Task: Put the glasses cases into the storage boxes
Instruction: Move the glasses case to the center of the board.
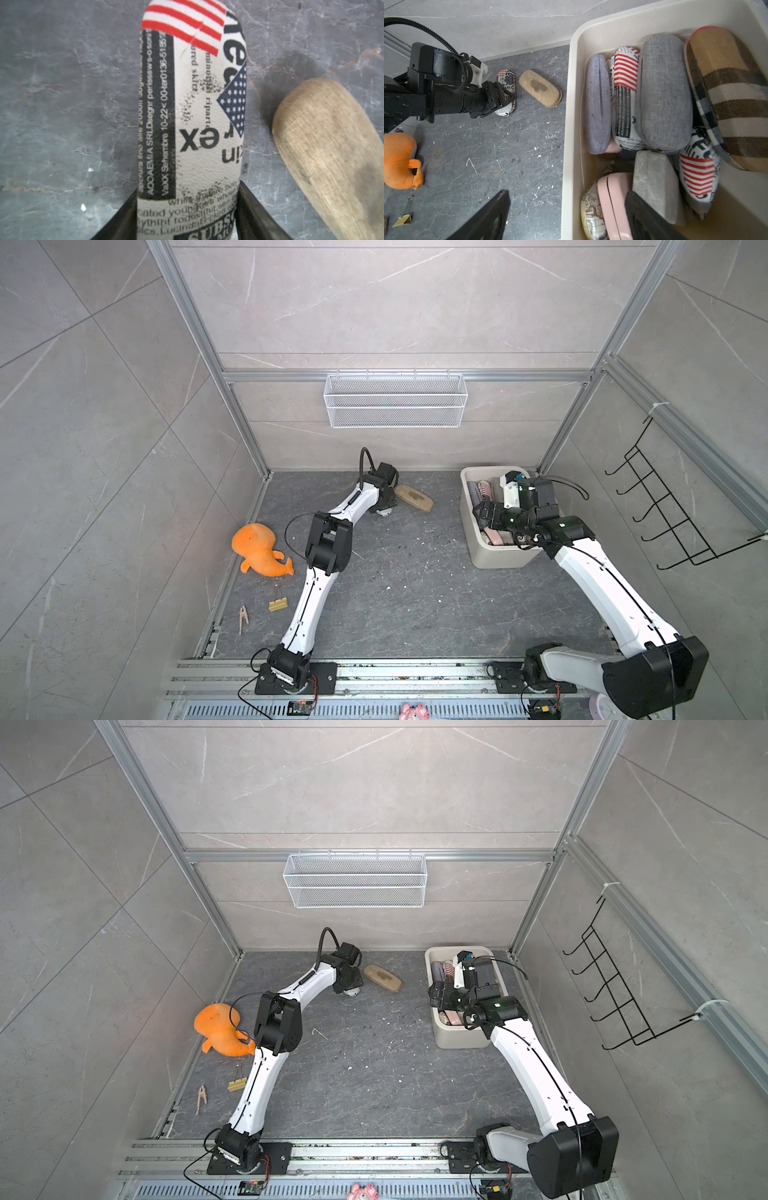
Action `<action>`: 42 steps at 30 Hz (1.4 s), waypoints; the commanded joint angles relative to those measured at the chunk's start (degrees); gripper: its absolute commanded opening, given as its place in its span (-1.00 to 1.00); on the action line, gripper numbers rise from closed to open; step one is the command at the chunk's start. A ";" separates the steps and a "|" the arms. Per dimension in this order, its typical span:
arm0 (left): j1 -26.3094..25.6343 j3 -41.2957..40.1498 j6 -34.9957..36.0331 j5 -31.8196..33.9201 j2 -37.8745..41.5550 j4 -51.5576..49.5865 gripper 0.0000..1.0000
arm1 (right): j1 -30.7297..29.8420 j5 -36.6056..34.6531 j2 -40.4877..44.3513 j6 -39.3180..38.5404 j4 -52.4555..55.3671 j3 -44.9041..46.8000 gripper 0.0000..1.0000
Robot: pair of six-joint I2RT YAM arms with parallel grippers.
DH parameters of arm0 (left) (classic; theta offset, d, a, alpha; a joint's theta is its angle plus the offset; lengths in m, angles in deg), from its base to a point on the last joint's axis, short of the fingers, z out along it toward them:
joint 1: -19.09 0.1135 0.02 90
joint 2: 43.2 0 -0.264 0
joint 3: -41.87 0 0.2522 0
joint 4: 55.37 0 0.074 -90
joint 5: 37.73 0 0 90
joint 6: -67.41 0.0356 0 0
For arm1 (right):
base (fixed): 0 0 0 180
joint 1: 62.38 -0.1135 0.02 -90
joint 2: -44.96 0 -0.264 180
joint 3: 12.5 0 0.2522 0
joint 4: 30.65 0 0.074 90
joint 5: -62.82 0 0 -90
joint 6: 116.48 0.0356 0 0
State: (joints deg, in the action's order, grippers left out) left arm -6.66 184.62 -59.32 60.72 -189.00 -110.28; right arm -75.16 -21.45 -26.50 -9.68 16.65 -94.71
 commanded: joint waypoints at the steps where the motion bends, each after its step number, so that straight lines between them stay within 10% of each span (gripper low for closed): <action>1: 0.15 -5.60 4.28 1.95 3.36 -4.08 0.04 | -0.75 1.25 -0.06 0.78 -0.54 -0.28 0.77; 20: -9.65 -68.41 3.43 -3.44 46.06 17.75 0.11 | -11.48 -0.64 -0.19 2.34 2.49 0.16 0.72; 31: -11.08 -70.30 4.93 -1.01 49.38 14.87 0.68 | -15.64 -3.00 -0.09 3.57 4.24 -0.97 0.73; 42: -11.15 -67.96 3.60 2.96 44.56 12.93 0.31 | -18.85 -4.12 -1.49 5.87 2.95 -0.06 0.71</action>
State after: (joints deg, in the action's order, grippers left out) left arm -17.68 116.14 -55.19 61.55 -143.60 -95.15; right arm -93.36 -24.79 -27.18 -5.59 19.51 -94.73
